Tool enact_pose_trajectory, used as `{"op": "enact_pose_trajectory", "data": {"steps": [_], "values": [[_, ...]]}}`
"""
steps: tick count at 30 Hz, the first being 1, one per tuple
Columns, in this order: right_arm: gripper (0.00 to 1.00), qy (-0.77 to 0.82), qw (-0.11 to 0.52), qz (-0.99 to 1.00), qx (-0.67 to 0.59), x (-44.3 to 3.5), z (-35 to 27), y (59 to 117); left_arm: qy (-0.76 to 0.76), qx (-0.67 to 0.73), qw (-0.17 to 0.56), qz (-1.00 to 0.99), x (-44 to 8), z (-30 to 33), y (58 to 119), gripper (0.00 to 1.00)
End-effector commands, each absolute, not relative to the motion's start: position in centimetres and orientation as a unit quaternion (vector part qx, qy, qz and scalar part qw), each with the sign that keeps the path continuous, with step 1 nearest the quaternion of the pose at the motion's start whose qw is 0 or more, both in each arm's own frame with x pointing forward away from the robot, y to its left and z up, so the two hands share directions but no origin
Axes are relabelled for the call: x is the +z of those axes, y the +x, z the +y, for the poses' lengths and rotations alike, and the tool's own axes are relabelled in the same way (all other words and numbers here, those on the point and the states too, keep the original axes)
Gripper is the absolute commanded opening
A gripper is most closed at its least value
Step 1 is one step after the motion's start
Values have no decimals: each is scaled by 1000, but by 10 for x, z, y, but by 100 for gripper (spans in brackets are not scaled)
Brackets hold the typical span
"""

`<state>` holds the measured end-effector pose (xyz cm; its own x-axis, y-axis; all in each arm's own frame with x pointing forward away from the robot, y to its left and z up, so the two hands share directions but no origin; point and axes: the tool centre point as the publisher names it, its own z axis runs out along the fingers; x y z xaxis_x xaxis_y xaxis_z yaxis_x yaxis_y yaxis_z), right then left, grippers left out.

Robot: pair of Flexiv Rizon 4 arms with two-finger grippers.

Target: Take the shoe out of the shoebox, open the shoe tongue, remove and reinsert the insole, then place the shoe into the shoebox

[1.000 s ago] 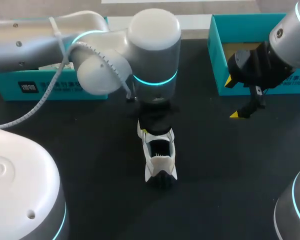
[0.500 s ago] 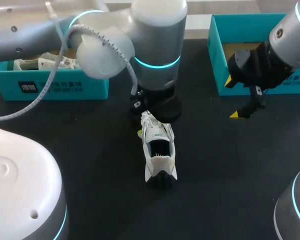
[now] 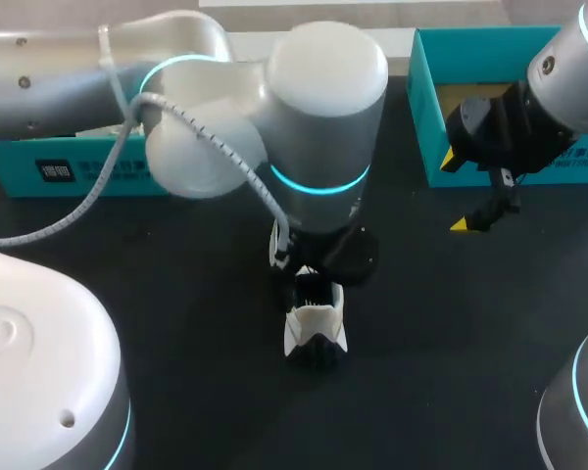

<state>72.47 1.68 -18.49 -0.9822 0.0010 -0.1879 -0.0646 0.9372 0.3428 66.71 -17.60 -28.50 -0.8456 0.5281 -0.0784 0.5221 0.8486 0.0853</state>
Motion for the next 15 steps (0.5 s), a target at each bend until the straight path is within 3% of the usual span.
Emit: {"op": "enact_pose_trajectory", "data": {"steps": [1,8,15], "values": [[100,-16,92,980,175,-186,18,726,86,-13,78,993,-289,-162,660,100],[100,-16,92,980,175,-186,18,726,35,-28,79,996,-302,-162,650,100],[100,-16,92,980,175,-186,18,726,11,-14,55,998,-327,-178,643,86]]}}
